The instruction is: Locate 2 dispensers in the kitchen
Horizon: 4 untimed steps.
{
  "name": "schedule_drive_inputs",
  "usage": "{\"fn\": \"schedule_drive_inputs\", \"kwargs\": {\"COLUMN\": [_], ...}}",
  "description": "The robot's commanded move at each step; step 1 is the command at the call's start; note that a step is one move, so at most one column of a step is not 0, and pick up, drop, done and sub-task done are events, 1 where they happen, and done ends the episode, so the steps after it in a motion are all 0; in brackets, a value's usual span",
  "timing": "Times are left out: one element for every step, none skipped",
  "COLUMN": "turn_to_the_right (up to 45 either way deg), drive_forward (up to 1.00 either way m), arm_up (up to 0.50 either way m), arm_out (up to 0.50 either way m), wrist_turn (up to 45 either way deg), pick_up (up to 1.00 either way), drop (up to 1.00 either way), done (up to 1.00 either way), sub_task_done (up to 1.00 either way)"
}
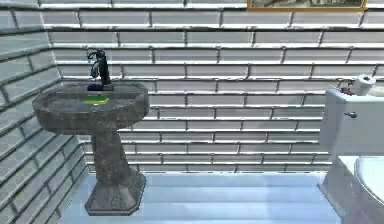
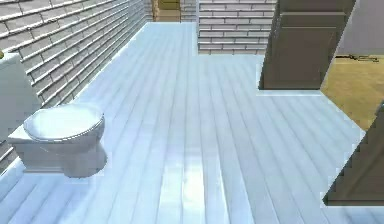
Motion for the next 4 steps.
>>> {"fn": "schedule_drive_inputs", "kwargs": {"turn_to_the_right": [45.0,39.0,0.0,0.0], "drive_forward": [0.00,0.00,1.00,1.00], "arm_up": [0.00,0.00,0.00,0.00], "arm_out": [0.00,0.00,0.00,0.00], "wrist_turn": [0.0,0.0,0.0,0.0], "pick_up": [0.00,0.00,0.00,0.00], "drop": [0.00,0.00,0.00,0.00], "done": [0.00,0.00,0.00,0.00], "sub_task_done": [0.00,0.00,0.00,0.00]}}
